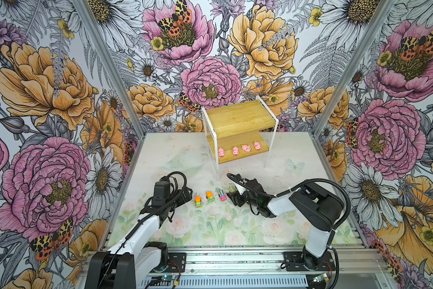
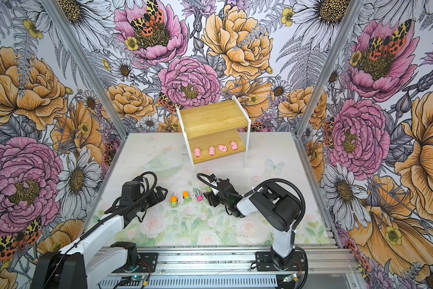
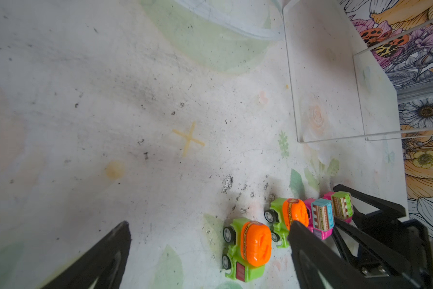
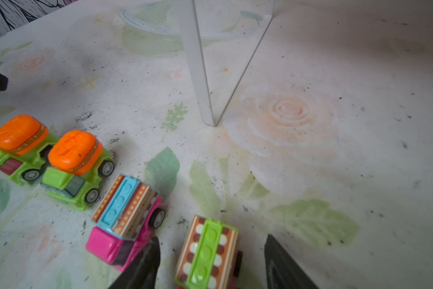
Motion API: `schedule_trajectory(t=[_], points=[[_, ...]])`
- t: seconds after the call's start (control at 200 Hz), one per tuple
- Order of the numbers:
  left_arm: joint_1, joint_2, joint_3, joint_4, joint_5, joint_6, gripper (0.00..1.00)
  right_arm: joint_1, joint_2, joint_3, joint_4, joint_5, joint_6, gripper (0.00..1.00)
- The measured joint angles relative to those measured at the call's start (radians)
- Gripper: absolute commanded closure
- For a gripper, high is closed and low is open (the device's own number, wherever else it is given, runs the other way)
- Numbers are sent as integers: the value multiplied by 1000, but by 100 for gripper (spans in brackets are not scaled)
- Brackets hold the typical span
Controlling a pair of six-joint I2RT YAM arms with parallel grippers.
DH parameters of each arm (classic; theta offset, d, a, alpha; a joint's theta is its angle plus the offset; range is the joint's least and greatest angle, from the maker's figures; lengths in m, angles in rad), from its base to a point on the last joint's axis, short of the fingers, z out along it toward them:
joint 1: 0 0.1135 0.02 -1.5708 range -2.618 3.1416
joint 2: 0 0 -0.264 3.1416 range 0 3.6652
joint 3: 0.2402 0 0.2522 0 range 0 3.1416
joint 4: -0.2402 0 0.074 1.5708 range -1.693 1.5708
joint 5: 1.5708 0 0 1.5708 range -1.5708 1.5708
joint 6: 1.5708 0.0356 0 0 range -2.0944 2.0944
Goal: Place and organize the plastic toys onto the shelf
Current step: 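Lower the right gripper and close it on the pink truck with green top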
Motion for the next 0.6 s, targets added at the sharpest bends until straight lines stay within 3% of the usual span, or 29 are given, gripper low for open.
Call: schedule_trajectory(t=[0.195,0.6], points=[[0,5,0,-2,0,0,1,-2,11,0,6,-16,0,55],[-7,5,0,-2,-3,0,1,-18,3,0,6,-40,1,65]])
